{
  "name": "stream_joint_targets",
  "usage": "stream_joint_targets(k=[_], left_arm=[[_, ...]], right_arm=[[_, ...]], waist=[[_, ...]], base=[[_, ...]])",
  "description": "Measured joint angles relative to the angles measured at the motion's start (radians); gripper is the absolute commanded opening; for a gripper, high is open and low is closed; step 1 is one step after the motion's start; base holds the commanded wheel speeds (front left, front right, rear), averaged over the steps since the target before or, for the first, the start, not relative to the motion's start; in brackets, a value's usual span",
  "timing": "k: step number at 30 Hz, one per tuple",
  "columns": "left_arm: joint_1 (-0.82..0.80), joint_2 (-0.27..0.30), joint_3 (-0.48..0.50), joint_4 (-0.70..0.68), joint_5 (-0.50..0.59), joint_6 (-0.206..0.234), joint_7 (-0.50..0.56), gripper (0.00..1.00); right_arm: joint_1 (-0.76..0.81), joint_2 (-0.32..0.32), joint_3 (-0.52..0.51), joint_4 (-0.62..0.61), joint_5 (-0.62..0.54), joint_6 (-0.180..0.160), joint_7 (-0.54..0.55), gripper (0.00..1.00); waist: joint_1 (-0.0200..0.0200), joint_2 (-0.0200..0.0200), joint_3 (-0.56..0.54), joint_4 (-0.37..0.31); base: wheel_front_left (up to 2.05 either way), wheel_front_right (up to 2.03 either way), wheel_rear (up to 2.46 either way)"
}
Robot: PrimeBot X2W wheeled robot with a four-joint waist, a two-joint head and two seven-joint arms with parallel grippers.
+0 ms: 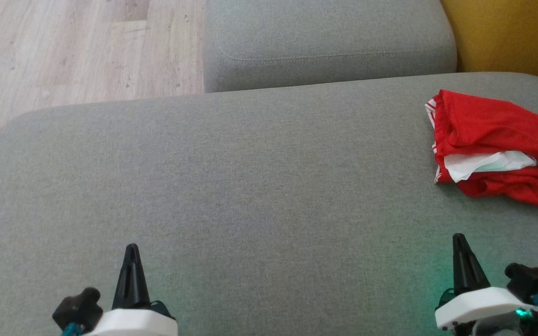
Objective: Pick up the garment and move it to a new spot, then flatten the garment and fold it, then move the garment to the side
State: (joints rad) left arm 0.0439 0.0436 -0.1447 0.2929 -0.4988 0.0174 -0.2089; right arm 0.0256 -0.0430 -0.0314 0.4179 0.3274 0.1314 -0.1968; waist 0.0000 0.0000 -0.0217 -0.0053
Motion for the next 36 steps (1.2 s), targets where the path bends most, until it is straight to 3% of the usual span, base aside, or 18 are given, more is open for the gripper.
stream_joint_targets(k=[36], left_arm=[[-0.031,0.0,0.073,-0.003,-0.365,-0.045,0.104,0.0]], right_arm=[[-0.019,0.0,-0.034,-0.042,0.419,0.0,0.102,0.0]], waist=[[0.0,0.0,0.008,0.002]], base=[[0.0,0.0,0.0]])
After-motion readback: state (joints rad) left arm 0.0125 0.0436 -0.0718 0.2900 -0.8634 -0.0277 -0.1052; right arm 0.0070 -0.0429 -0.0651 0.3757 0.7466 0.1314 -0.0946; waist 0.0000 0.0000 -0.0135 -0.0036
